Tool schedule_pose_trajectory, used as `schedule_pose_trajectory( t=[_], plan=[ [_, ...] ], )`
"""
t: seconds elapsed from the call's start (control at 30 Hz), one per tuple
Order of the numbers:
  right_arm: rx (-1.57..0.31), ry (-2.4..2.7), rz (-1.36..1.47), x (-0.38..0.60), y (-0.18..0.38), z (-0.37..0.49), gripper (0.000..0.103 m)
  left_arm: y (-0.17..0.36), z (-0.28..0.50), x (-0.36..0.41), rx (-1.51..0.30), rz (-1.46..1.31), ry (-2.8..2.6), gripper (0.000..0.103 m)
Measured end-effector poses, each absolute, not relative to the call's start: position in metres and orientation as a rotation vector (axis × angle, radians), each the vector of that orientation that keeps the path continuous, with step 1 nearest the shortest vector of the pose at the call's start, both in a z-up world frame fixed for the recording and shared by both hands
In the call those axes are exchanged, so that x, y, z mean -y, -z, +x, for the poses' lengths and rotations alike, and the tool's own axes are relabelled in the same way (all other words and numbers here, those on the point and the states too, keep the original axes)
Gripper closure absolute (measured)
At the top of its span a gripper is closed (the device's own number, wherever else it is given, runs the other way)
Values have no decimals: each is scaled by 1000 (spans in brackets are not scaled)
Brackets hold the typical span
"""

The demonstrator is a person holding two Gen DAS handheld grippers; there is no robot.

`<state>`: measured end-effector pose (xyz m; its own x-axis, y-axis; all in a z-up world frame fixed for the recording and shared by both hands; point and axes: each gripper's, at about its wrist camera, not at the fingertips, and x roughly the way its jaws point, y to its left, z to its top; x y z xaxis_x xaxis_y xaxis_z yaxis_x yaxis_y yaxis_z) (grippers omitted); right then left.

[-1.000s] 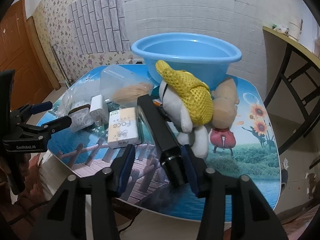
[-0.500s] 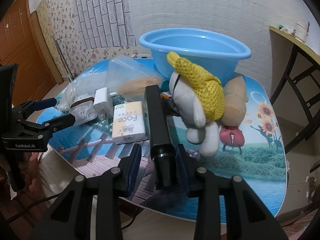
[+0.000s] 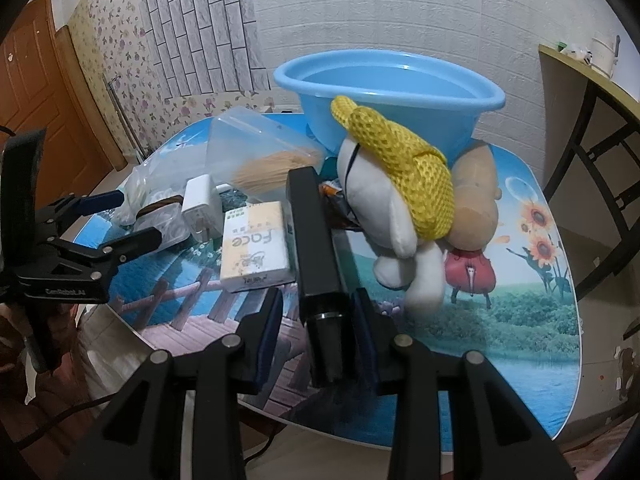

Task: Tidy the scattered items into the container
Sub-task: 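Reach the left gripper toward the clear bag of cotton swabs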

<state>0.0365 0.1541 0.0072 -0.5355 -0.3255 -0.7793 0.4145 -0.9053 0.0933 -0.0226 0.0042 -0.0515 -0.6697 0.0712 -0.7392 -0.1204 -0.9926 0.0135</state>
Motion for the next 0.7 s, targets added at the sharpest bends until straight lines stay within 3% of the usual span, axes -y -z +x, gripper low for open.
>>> schedule_pose_trajectory(
  t=[0.7],
  plan=[
    [-179,2414,1287,-137,4,29,68,66,-45,-10,-151,-1212,-2713,0]
  ],
)
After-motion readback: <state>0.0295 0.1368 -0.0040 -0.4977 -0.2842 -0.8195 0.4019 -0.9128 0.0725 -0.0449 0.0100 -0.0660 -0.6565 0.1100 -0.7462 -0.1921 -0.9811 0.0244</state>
